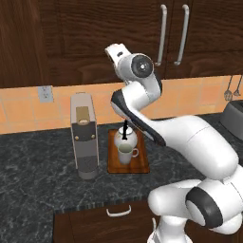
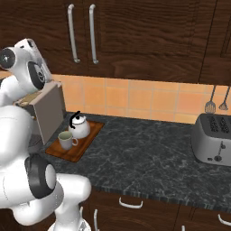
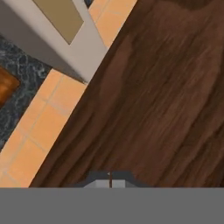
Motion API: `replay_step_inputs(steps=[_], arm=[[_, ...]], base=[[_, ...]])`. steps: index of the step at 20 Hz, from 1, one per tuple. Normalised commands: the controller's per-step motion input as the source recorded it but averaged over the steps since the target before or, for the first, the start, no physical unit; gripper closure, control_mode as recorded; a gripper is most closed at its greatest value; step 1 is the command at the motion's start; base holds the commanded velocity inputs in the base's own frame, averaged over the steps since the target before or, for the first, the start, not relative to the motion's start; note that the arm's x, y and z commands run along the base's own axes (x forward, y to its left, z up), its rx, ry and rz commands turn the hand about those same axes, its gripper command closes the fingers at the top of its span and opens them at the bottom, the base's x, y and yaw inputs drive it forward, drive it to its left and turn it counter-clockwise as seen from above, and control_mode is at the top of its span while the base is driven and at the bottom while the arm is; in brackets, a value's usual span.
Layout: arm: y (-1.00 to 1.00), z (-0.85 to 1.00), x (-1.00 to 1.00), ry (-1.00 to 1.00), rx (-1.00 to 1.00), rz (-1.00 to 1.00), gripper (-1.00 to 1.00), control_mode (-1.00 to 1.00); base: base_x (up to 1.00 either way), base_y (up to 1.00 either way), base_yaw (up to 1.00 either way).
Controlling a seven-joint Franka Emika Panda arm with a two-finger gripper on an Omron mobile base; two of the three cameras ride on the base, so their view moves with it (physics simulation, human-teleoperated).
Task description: Pick the kettle from the counter and place it on the tray. Then pick the mug from the cabinet and place it on the tray. Then close the cabinet doors.
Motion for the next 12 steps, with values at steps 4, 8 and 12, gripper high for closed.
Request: replay_step_inputs(steps=[4,8,12], arm=[[-0.55,-0.27,1.0,0.0,0.09,0.27,1.0,-1.0],[-0.29,-0.48,1.0,0.0,0.02,0.18,1.0,-1.0],[-0.02,-0.67,1.0,0.0,0.0,0.03,1.0,-1.0]], base=[[0.0,0.0,0.0],[0.0,0.0,0.0],[0.0,0.0,0.0]])
